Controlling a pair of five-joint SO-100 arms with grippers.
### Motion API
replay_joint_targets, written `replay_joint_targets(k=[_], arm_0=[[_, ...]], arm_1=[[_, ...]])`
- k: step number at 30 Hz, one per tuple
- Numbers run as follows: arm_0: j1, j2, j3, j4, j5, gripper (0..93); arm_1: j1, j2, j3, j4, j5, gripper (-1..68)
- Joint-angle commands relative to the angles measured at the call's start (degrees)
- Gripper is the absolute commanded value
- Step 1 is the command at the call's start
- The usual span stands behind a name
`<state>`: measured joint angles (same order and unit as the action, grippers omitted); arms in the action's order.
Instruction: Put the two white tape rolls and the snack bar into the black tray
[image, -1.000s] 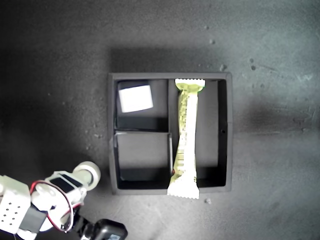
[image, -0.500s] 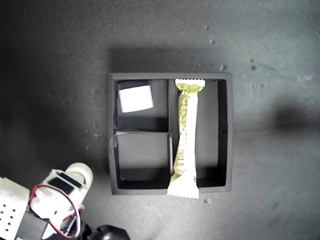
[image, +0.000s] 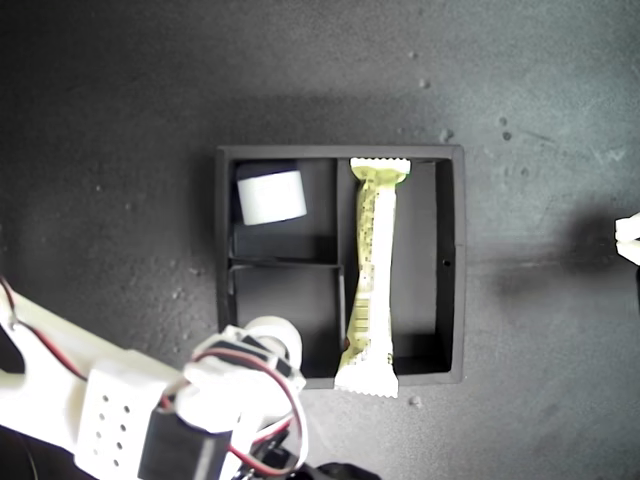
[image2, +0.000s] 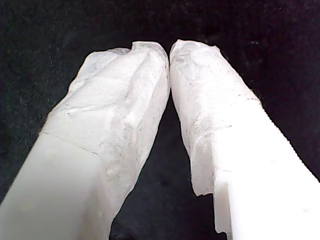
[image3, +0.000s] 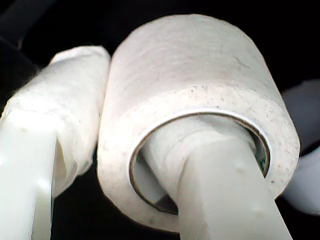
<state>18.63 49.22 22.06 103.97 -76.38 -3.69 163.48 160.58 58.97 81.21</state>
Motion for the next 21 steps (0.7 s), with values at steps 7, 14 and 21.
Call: replay_joint_targets(k=[7, 14, 21], arm_0=[[-0.3, -0.4, -2.7, 1.0, -1.6, 5.2], [2.7, -0.7, -9.5, 1.0, -0.9, 14.1], [3.9, 4.2, -4.2, 1.1, -2.8, 17.5]], arm_1=[[-0.6, 1.0, 1.0, -2.3, 0.5, -0.3], [-0.6, 1.2, 0.7, -2.3, 0.4, -0.3], [-0.5, 1.4, -0.1, -2.2, 0.1, -0.2]])
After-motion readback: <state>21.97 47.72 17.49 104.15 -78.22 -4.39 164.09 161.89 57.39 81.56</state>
